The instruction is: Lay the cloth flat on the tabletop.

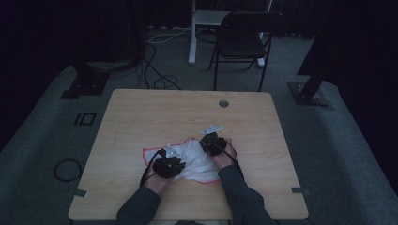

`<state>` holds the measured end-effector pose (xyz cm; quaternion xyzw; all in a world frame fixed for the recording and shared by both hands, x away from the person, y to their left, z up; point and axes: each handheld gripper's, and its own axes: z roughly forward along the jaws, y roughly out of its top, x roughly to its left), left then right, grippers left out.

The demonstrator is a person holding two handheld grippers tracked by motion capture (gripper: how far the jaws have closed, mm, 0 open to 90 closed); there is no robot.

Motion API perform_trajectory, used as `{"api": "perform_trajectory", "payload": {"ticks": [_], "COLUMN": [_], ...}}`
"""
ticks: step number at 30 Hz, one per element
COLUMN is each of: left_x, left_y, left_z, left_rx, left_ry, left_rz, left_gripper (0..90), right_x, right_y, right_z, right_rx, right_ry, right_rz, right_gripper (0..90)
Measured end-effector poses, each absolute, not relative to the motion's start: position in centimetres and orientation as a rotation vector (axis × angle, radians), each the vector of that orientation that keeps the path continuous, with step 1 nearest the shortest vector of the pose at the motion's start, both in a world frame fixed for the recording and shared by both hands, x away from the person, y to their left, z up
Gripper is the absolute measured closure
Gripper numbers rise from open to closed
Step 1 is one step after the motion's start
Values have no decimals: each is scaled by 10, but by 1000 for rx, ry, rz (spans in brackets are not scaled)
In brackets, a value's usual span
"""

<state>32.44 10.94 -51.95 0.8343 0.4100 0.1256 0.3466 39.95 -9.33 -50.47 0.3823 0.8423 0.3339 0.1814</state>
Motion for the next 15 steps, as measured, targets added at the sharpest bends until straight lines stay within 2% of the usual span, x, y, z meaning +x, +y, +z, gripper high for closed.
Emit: {"api": "perform_trajectory", "payload": {"ticks": [3, 5, 7, 15], "left_x": [324, 324, 324, 322], "left_y": [111, 111, 112, 115], "left_z": [-517, -516, -515, -511], "left_rx": [2147, 2145, 2143, 2123], "left_ry": [1067, 1069, 1072, 1072], "left_rz": [334, 339, 345, 351], "left_gripper": [712, 708, 700, 689], "right_x": [390, 389, 391, 397], "right_y": [-103, -106, -109, -109], "right_z": [-487, -483, -483, -494], "right_rx": [1026, 1024, 1065, 1096], "right_ry": [2279, 2243, 2213, 2268], "right_rz": [1018, 1019, 1011, 1002], "right_gripper": [859, 758, 706, 666]}}
